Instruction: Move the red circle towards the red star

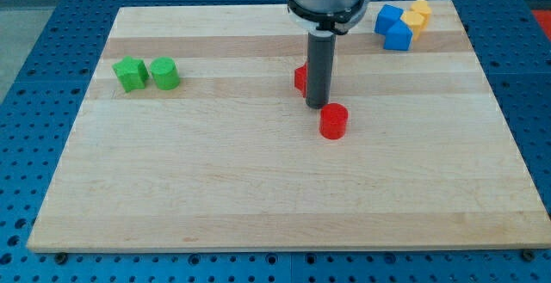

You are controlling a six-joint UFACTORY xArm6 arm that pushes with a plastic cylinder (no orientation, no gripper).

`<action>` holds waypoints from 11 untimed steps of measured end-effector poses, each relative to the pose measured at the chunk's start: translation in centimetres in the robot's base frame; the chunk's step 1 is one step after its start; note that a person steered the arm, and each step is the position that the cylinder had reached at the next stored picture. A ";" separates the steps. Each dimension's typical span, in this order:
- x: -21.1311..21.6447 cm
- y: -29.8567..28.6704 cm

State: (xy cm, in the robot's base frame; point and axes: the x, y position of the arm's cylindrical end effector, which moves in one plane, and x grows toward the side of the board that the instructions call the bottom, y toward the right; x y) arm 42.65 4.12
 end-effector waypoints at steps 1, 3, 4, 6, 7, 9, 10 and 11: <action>2.1 -1.4; 5.9 -3.6; 8.9 -1.4; 7.1 3.1; 6.6 2.7; 5.1 0.9; 4.9 2.5; 3.8 3.9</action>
